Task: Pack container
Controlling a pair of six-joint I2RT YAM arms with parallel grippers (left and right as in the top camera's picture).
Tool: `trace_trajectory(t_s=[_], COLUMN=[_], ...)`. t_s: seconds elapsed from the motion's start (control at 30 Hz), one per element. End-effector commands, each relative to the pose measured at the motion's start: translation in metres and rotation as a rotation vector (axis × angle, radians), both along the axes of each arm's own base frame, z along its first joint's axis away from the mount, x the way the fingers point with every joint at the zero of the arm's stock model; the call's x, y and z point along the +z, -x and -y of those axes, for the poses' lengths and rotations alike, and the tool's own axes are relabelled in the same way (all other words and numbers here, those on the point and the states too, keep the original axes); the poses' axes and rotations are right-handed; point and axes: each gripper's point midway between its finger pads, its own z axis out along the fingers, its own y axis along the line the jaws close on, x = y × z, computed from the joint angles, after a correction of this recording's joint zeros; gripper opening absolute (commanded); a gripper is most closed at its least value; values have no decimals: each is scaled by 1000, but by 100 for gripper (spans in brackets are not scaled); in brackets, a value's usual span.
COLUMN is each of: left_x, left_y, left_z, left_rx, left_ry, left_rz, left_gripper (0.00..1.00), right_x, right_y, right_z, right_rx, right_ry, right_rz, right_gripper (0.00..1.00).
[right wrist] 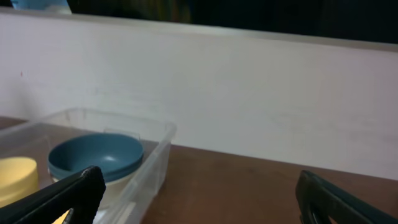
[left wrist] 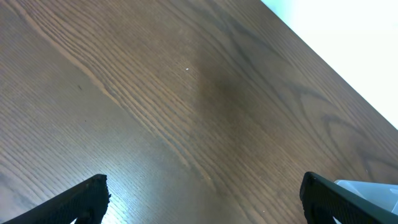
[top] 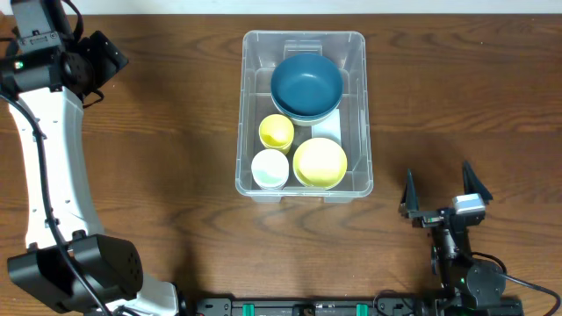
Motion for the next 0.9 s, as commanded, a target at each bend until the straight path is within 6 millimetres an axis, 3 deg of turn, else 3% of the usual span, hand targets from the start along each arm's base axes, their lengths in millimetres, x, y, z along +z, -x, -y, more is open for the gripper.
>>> trace_trajectory(t_s=[0.0,0.33,0.87], left_x=[3,3,3], left_y=[1,1,1], left_z=[-4,-4,-4], left_rx=[3,3,3], left_ry=[-16,-16,-16], left_rz=[-1,-1,-1], left_gripper=[98,98,98], right_x=[-13,-46,-63], right_y=[-1,-2,-1], right_z=[-3,-14,-14], right_rx=[13,67,73], right_ry=[63,179,184], right_rz=[-26,-137,-205], right_gripper=[99,99,99])
